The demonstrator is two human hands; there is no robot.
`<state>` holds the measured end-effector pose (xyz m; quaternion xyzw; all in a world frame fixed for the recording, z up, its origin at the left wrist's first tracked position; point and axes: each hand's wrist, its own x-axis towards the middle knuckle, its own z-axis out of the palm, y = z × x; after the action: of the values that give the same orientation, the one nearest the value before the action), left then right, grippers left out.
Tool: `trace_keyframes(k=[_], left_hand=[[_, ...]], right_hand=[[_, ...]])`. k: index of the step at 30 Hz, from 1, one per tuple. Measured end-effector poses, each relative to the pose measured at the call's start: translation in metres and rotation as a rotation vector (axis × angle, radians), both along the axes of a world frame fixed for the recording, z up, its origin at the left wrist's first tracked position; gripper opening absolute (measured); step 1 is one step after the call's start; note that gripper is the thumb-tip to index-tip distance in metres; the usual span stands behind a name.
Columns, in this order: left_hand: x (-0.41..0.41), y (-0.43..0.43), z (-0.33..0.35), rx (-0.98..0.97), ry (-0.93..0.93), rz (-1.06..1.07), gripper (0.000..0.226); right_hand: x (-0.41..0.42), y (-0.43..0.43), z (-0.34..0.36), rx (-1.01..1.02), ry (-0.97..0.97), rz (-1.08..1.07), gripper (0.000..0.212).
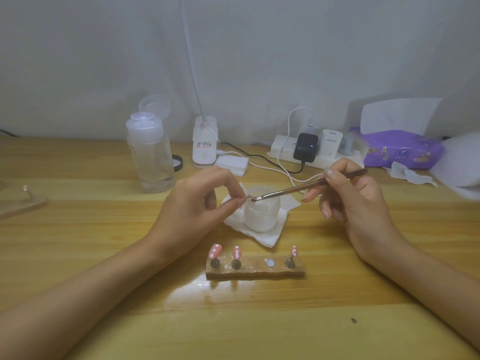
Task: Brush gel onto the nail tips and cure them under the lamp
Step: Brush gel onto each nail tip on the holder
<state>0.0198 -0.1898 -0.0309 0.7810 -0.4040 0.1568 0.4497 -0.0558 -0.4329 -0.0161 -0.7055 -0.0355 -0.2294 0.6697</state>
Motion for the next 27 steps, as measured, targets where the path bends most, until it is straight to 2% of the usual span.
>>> trace_keyframes(k=[5,10,12,15,17,19,22,25,27], left_hand=[[0.0,0.001,0.0,0.009,-0.027,-0.003,0.011],[0.0,0.001,0.0,0.002,-0.02,-0.005,0.01],[0.001,0.001,0.0,0.007,-0.029,-0.006,0.011],[0.002,0.002,-0.001,0.01,-0.029,-0.006,0.011],[0.002,0.001,-0.001,0.009,-0.029,-0.009,0.01],[0.002,0.001,-0.001,0.008,-0.026,-0.015,0.01],[0.002,0.001,-0.001,0.006,-0.019,-0.012,0.011],[0.002,0.001,-0.001,0.008,-0.02,-0.008,0.012],[0.002,0.001,0.0,0.01,-0.03,-0.003,0.012]], right_hand=[[0.0,-0.01,0.012,0.055,-0.026,-0.008,0.025],[0.001,-0.025,0.027,-0.005,-0.044,-0.071,0.029],[0.0,-0.026,0.03,-0.042,-0.114,-0.038,0.026],[-0.003,-0.022,0.032,-0.215,-0.279,0.115,0.013],[-0.005,-0.019,0.031,-0.306,-0.367,0.158,0.014],[-0.007,-0.02,0.03,-0.308,-0.414,0.143,0.02],[-0.007,-0.023,0.032,-0.229,-0.39,0.073,0.021],[-0.002,-0.018,0.028,-0.005,-0.25,-0.005,0.011],[0.001,-0.009,0.019,0.181,-0.104,-0.009,0.018]])
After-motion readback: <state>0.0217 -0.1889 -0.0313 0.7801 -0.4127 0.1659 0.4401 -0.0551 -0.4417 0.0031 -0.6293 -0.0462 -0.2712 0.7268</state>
